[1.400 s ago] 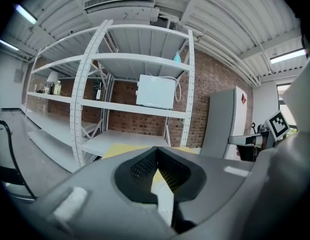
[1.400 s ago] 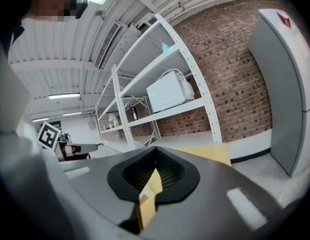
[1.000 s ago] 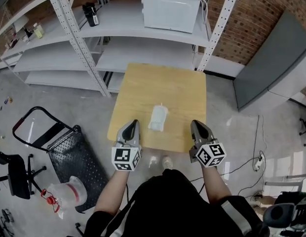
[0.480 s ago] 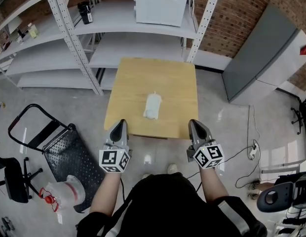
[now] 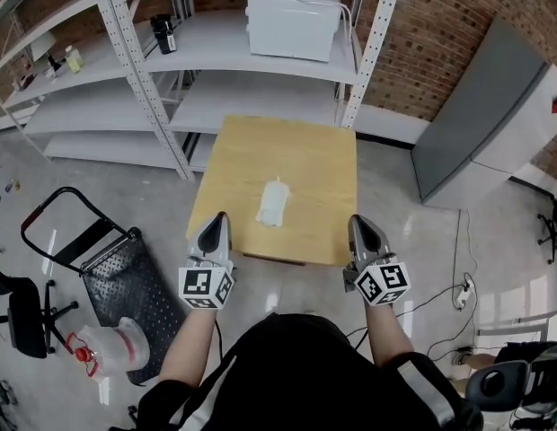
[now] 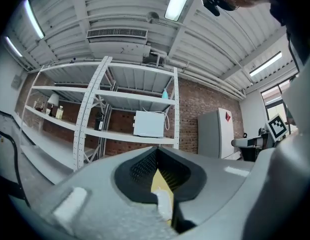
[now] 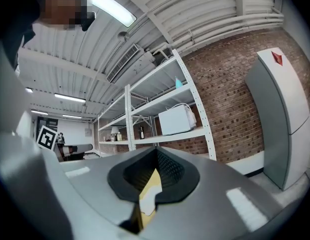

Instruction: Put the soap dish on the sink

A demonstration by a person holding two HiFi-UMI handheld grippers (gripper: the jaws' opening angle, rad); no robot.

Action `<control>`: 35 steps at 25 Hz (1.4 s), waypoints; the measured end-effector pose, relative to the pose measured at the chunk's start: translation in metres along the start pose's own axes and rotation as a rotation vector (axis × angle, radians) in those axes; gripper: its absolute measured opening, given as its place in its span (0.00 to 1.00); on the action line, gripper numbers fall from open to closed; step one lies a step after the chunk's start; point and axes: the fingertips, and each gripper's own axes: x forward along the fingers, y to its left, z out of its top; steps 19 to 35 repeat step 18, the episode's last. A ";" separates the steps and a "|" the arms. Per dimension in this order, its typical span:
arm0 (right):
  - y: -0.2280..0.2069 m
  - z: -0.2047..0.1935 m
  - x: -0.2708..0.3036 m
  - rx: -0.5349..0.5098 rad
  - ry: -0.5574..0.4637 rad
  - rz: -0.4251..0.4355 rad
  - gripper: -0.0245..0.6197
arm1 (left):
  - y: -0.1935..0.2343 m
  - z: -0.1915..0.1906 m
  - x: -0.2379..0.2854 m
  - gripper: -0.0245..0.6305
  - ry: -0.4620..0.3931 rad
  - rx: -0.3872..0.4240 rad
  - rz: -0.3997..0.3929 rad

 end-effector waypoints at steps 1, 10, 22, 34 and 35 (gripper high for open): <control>0.000 0.000 0.001 -0.002 0.002 0.008 0.04 | -0.001 0.000 0.001 0.04 -0.001 -0.005 0.008; -0.015 0.000 0.000 0.000 0.010 0.016 0.04 | -0.020 -0.004 0.011 0.04 0.022 -0.012 0.008; -0.022 0.002 -0.002 0.009 0.015 0.006 0.04 | -0.026 -0.005 0.021 0.04 0.030 -0.010 -0.015; -0.022 0.002 -0.002 0.009 0.015 0.006 0.04 | -0.026 -0.005 0.021 0.04 0.030 -0.010 -0.015; -0.022 0.002 -0.002 0.009 0.015 0.006 0.04 | -0.026 -0.005 0.021 0.04 0.030 -0.010 -0.015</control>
